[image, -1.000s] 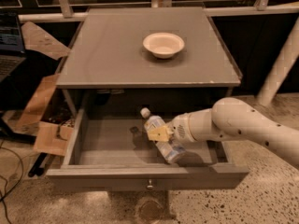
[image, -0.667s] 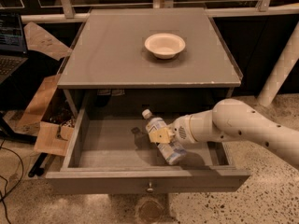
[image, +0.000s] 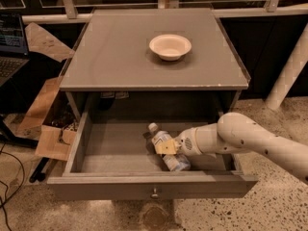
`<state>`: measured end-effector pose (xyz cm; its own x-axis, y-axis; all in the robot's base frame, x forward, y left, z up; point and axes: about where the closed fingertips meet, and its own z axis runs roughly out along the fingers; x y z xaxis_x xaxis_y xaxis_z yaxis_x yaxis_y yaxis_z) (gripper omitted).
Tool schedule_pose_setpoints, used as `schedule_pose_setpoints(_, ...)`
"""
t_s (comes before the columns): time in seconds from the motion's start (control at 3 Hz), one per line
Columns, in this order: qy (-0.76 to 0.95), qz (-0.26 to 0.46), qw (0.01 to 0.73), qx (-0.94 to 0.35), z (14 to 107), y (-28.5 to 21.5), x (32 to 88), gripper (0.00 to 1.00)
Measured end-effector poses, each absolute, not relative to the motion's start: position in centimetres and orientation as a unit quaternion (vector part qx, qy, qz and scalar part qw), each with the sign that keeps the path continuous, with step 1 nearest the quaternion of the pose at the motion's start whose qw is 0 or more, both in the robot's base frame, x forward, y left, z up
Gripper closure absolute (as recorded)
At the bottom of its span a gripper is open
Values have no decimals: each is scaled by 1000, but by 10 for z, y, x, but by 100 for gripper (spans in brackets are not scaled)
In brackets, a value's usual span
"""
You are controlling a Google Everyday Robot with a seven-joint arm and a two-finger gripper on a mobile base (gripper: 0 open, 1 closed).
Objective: Place blue plastic bottle into top drawer
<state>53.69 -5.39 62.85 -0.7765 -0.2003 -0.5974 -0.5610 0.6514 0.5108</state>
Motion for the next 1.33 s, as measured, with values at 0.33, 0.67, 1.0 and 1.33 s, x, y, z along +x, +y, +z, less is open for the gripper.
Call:
schedule_pose_setpoints(0.33,873,356,253,-218,628,-54,537,59)
schedule_pose_setpoints(0.67,873,356,253,-218,628,-54,537,36)
schedule_pose_setpoints(1.0,869,361,256,-223,631,-52,535,11)
schedule_pose_setpoints(1.33,863,360,264,-235,643,-50,536,0)
